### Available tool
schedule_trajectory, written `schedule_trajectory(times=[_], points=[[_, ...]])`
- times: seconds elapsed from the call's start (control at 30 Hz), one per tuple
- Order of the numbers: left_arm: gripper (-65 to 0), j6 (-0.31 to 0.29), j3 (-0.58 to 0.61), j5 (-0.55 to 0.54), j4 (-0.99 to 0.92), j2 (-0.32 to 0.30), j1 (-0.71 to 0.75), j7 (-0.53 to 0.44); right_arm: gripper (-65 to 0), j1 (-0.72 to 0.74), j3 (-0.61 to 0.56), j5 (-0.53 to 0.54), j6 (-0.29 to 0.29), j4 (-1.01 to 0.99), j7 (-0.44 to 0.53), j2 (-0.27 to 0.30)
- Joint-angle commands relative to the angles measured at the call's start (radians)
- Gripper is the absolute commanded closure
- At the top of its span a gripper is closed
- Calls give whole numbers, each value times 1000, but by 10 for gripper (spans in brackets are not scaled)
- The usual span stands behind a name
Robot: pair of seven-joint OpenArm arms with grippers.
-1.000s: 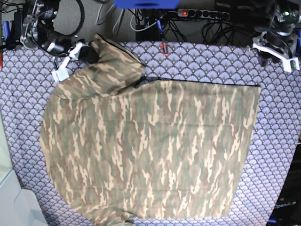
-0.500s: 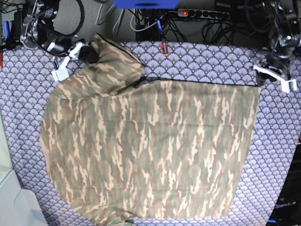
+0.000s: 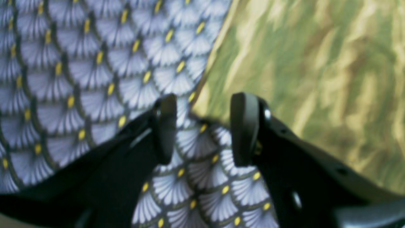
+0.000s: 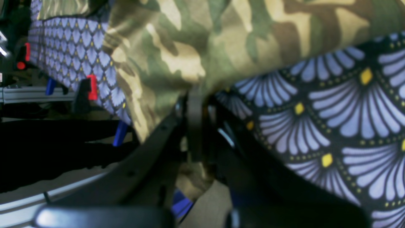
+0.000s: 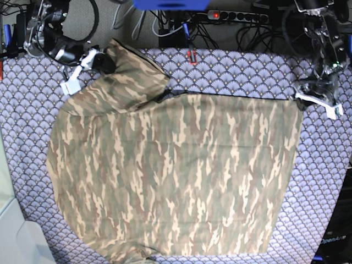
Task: Fold the T-shirt properly
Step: 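Grasp the camouflage shirt's collar-side corners with both grippers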
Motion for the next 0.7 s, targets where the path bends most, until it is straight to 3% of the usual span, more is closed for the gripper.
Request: schedule_trajectory(times=[0.0, 0.2, 0.67], points=[[-277, -6, -5, -11, -3, -8, -19, -21, 0, -15, -5, -97, -20, -7, -75, 6], [-277, -6, 3, -11, -77, -4, -20, -100, 0, -15, -5, -97, -20, -9, -73, 4], [-275, -8, 49, -12, -103, 84, -36, -97, 0, -15, -6, -97, -20, -10, -76, 4]])
